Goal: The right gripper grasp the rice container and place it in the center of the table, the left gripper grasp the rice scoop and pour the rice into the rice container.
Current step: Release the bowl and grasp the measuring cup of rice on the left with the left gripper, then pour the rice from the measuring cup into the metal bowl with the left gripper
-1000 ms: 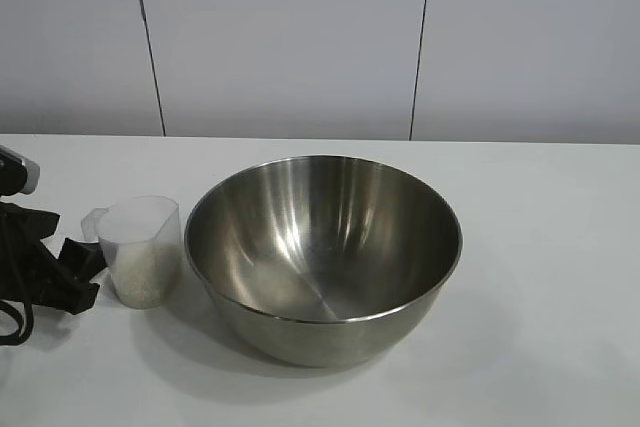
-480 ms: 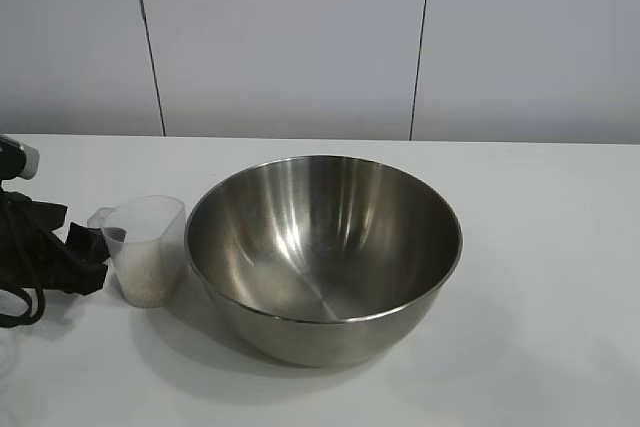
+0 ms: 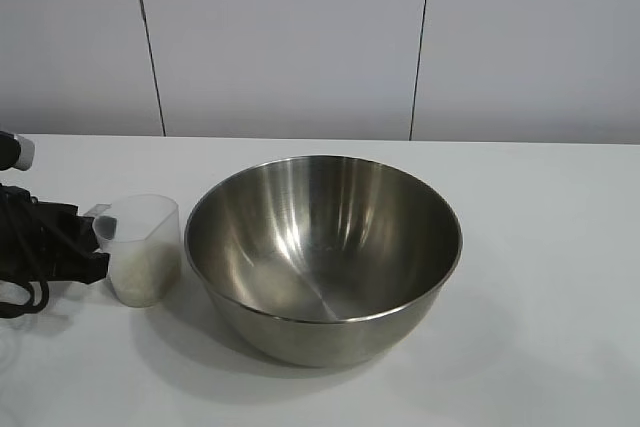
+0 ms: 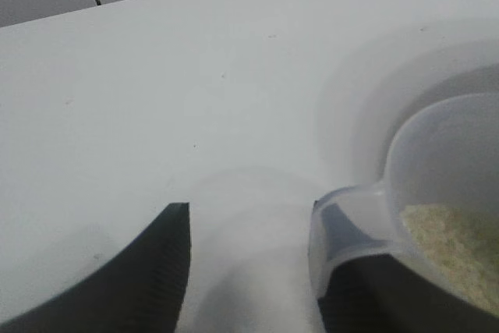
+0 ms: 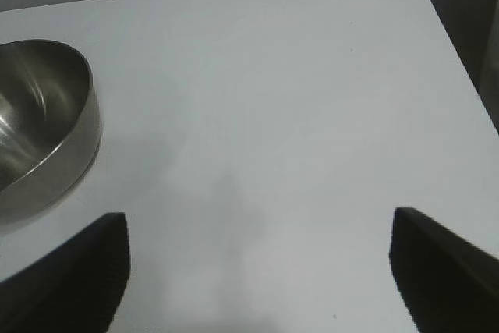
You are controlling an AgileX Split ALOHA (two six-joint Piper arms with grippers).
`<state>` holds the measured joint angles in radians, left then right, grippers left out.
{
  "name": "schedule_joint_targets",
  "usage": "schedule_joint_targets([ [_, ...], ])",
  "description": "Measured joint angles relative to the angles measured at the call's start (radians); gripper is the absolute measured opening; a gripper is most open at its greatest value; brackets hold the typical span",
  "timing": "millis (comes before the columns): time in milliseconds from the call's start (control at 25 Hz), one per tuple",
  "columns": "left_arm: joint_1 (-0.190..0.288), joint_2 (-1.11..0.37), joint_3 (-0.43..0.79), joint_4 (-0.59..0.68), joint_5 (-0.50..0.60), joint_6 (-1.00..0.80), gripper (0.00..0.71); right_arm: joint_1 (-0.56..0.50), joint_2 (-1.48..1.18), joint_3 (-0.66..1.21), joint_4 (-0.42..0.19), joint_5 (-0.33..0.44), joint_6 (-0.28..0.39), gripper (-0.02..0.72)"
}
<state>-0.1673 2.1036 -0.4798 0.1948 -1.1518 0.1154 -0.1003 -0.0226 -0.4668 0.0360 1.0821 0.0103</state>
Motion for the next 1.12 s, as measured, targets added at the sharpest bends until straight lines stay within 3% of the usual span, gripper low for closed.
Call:
schedule_joint_targets([
  [440, 0.000, -0.009, 0.000, 0.003, 0.001, -0.001, 0.030, 0.000, 0.000, 0.000, 0.000, 0.000, 0.000, 0.622],
  [920, 0.001, -0.113, -0.005, 0.055, 0.006, 0.002, 0.006, 0.000, 0.000, 0.000, 0.000, -0.001, 0.000, 0.622],
  [1120, 0.001, -0.207, -0.064, 0.096, 0.047, 0.002, 0.006, 0.000, 0.000, 0.000, 0.000, -0.001, 0.000, 0.622],
])
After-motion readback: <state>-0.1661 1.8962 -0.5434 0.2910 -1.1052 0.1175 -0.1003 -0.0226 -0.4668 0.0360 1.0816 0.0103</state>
